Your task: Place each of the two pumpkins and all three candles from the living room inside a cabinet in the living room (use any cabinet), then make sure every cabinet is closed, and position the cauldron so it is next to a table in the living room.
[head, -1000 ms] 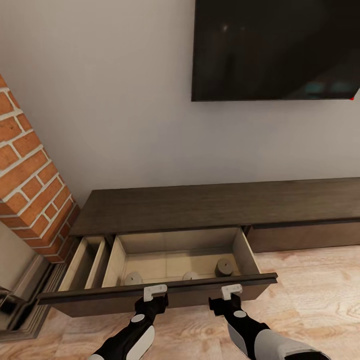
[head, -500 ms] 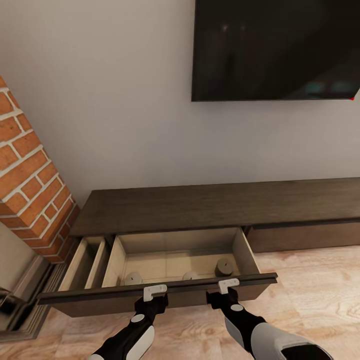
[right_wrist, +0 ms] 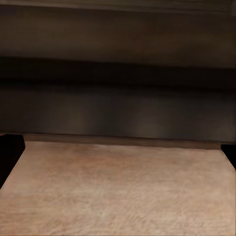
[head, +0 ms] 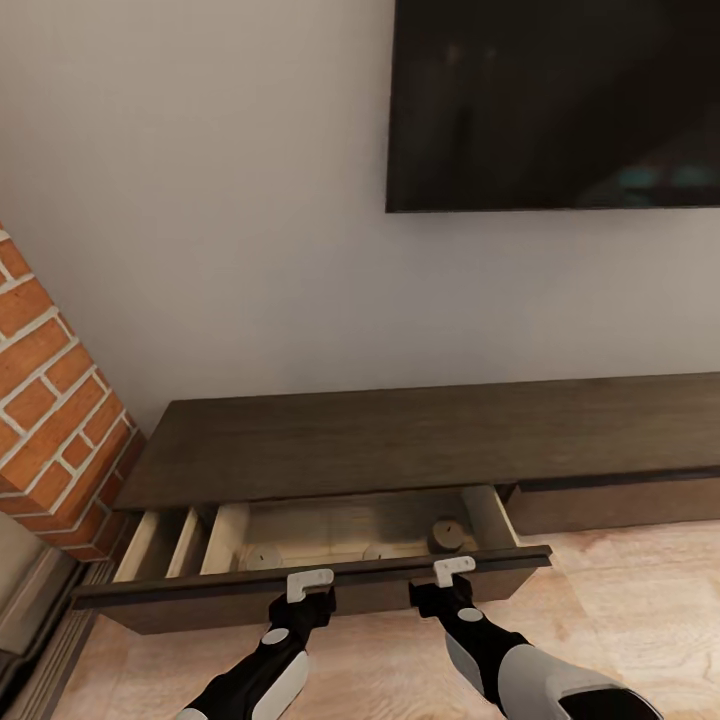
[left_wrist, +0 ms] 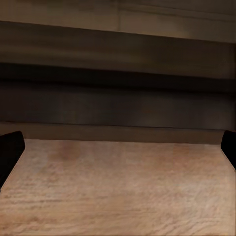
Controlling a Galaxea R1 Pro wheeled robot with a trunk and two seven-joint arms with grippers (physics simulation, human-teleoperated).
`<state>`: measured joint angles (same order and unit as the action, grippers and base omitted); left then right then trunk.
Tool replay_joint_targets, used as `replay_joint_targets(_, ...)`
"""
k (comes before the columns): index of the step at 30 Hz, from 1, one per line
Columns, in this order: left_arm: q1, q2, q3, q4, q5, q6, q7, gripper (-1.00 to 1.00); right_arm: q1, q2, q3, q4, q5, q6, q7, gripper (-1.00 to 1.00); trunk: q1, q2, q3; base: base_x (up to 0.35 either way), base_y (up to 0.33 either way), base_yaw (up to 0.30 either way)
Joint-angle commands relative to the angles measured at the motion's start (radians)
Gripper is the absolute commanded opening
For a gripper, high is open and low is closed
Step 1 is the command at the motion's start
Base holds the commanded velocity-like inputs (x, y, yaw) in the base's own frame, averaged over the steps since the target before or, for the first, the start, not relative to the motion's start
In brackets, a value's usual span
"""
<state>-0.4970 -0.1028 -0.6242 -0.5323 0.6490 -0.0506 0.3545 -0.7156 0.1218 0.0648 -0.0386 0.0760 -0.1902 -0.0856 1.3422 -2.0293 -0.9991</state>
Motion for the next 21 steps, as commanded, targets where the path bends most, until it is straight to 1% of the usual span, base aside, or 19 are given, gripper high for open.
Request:
replay_joint_targets(1, 0.0, 0.0, 0.0, 0.0, 0.0, 0.0, 0.0, 1.0, 0.0, 0.001, 0.01, -0.001, 0.002, 0.0, 0.0, 1.0, 0.0, 0.0, 0.0, 0.336, 0.0, 0.0)
replay_joint_targets(21, 0.0, 0.0, 0.0, 0.0, 0.0, -0.003, 0.0, 1.0, -0.001, 0.002, 0.01, -0.001, 0.004, -0.001, -0.001, 1.0, 0.0, 0.0, 0.0, 0.335, 0.0, 0.0)
